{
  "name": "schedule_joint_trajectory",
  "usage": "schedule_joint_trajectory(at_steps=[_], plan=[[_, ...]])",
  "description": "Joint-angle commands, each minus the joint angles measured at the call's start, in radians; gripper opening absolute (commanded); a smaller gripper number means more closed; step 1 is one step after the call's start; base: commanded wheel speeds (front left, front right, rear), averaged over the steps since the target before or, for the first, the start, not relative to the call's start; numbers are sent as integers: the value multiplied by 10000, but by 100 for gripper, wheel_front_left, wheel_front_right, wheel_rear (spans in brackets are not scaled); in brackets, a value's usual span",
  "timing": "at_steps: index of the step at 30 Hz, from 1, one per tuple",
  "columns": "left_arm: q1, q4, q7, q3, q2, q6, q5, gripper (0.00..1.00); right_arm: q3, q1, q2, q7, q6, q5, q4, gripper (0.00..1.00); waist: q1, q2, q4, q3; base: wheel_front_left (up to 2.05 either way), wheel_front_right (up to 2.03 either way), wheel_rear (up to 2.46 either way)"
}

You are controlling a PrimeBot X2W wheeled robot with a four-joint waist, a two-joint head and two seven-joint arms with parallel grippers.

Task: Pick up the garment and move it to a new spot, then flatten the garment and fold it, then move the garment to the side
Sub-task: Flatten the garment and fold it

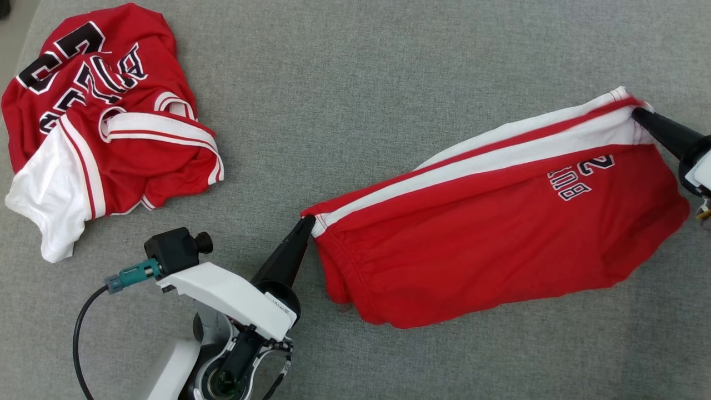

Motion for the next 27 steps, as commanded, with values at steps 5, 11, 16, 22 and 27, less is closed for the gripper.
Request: schedule_joint_trajectory(at_steps=[5, 11, 16, 22, 27], plan=[[-193, 240, -274, 176, -146, 109, 50, 100, -161, -286, 99, -614, 5, -135, 275, 100, 1, 0, 39, 14, 0, 0, 0], [46, 399, -423, 243, -189, 223, 46, 100, -71, -238, 70, -1155, 5, -35, 322, 100, 1, 0, -79, -71, 0, 0, 0], [529, 177, -1069, 296, 85, 213, 676, 100, 409, 241, -300, -2354, 5, 148, -249, 100, 1, 0, -294, -492, 0, 0, 0], [1357, 85, -3048, 102, 790, 727, 3092, 100, 1401, 1944, -1418, -5068, 3, -1097, -951, 100, 1, 0, -565, -1506, 0, 0, 0], [2137, 116, -3989, 204, 882, 1222, 4301, 100, 2095, 3377, -1817, -6656, 5, -2496, -689, 100, 1, 0, -780, -2215, 0, 0, 0]])
